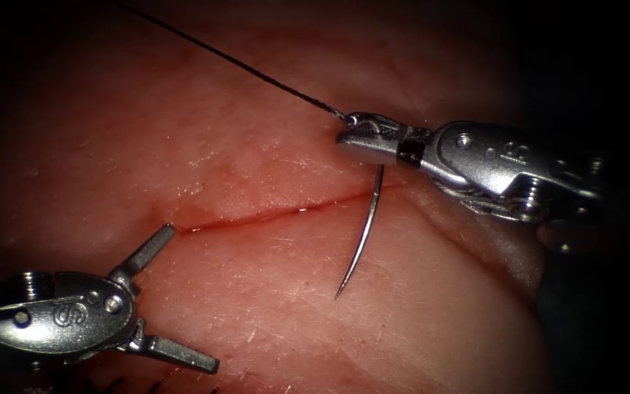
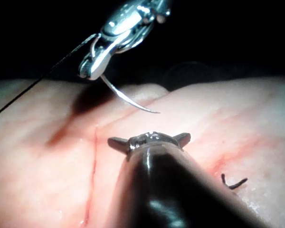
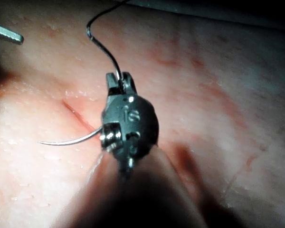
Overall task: Wound Closure
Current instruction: Throw the needle through the top of the incision with the right tool
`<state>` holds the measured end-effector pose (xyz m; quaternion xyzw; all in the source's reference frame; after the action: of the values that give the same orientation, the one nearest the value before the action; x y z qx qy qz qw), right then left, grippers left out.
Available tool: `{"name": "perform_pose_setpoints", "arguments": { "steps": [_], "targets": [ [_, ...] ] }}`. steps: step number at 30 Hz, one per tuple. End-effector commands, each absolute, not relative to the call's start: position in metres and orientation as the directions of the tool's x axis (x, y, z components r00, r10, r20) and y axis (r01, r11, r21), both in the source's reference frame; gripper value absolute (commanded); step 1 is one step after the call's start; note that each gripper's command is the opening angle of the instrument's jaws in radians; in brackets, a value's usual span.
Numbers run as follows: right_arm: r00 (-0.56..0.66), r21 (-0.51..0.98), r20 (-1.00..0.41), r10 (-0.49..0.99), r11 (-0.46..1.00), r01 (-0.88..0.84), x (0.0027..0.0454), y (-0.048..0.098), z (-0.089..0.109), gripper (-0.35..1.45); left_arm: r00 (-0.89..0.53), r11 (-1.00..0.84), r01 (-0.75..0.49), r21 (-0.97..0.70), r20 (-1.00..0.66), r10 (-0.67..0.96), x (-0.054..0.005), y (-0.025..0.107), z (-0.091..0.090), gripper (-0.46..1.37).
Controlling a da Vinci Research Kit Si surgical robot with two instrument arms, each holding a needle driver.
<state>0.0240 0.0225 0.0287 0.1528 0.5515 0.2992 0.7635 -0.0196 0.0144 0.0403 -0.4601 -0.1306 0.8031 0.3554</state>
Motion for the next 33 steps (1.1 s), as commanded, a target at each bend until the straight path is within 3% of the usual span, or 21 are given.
{"name": "perform_pose_setpoints", "arguments": {
  "steps": [1,8,18,26,33],
  "targets": [
    [0.204,0.579,-0.748,0.631,0.771,-0.264,0.0242,0.0227,0.0288,-0.35,-0.315,-0.721,-0.421,-0.550,-0.657,0.685,-0.0195,0.0144,0.0405,0.95],
    [0.163,0.638,-0.736,0.657,0.753,-0.161,0.0247,0.0227,0.0291,-0.35,-0.234,-0.737,-0.365,-0.569,-0.710,0.664,-0.0192,0.0161,0.0419,0.69],
    [0.071,0.719,-0.689,0.722,0.692,-0.063,0.0254,0.0220,0.0288,-0.35,-0.212,-0.771,-0.325,-0.548,-0.752,0.624,-0.0182,0.0198,0.0427,0.61],
    [0.017,0.718,-0.696,0.718,0.695,0.037,0.0262,0.0212,0.0295,-0.35,-0.197,-0.791,-0.340,-0.509,-0.784,0.589,-0.0174,0.0193,0.0427,0.20],
    [0.000,0.695,-0.718,0.696,0.717,0.054,0.0265,0.0210,0.0296,-0.35,-0.215,-0.804,-0.356,-0.476,-0.795,0.567,-0.0168,0.0185,0.0429,0.35]
  ]
}}
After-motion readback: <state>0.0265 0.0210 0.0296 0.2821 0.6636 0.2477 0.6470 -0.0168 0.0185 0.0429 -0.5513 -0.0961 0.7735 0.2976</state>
